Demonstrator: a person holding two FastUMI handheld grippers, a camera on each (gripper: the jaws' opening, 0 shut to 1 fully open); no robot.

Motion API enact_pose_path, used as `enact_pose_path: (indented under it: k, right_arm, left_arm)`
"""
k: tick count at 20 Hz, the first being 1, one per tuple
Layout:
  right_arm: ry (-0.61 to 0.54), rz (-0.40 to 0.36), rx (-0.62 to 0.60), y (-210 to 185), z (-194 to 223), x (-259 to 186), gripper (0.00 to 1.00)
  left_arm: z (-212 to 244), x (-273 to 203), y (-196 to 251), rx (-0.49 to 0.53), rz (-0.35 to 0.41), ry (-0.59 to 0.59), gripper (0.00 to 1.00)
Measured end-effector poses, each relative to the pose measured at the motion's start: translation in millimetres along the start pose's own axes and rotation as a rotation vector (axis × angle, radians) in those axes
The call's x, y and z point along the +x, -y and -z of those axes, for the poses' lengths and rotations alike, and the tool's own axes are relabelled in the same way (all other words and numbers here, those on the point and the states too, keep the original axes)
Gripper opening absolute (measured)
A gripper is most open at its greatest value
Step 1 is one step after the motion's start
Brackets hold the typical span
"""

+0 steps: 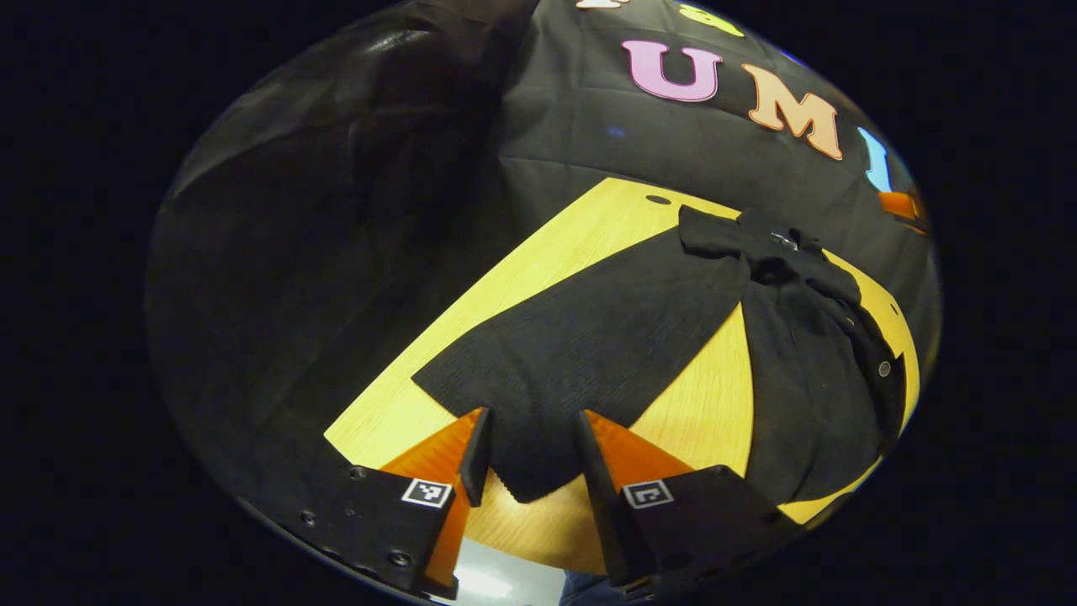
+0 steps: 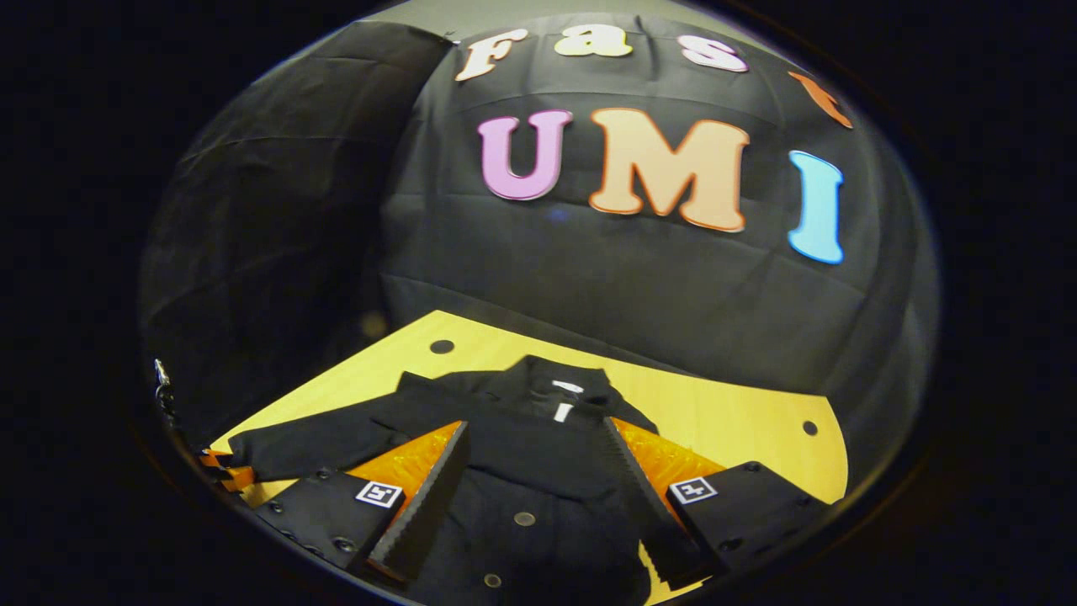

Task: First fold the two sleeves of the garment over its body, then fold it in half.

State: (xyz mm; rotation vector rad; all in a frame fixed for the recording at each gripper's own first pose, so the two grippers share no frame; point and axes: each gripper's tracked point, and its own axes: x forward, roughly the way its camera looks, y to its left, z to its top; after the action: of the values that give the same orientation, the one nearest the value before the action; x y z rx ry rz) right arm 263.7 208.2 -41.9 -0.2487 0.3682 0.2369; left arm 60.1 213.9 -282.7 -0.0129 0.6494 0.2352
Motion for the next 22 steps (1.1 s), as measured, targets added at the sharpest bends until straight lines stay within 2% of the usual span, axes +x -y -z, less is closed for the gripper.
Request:
enact_pose_path:
  k: [1, 2, 3, 4, 5, 7, 9, 13, 22]
  right_arm:
    - [-0.002, 0.023, 0.015, 12.0, 4.4, -9.1, 0.99]
    - [-0.002, 0.046, 0.026, 23.7, 7.3, -18.4, 0.99]
    - [-0.002, 0.070, 0.031, 36.6, 12.2, -28.4, 0.99]
    - [-0.001, 0.096, 0.034, 49.6, 15.3, -38.7, 0.99]
    - [0.004, 0.119, 0.038, 61.3, 16.6, -47.3, 0.99]
    - [0.012, 0.152, 0.059, 79.1, 21.2, -63.8, 0.99]
    - [0.017, 0.180, 0.090, 93.8, 27.5, -80.4, 0.99]
    - [0.020, 0.243, 0.099, 122.7, 47.7, -112.3, 0.98]
    - [-0.019, 0.302, 0.161, 155.5, 96.7, -146.1, 0.98]
  left_arm:
    - [-0.3, -0.5, 3.0, -0.001, 0.015, -0.011, 0.53]
    - [-0.6, -2.0, 7.2, -0.008, 0.025, -0.017, 0.52]
    - [-1.0, -3.3, 11.3, -0.020, 0.029, -0.019, 0.29]
    - [-1.9, -2.4, 12.8, -0.034, 0.027, -0.020, 0.25]
    - [-1.5, -2.4, 12.9, -0.038, 0.020, -0.017, 0.12]
    - [0.8, -1.3, 13.8, -0.012, 0.014, -0.013, 0.04]
    - [0.1, -2.3, 14.2, 0.005, 0.010, -0.015, 0.00]
    - [0.1, -2.8, 14.6, 0.003, 0.014, -0.033, 0.00]
    - [-7.1, -12.0, 20.3, -0.022, 0.013, -0.067, 0.00]
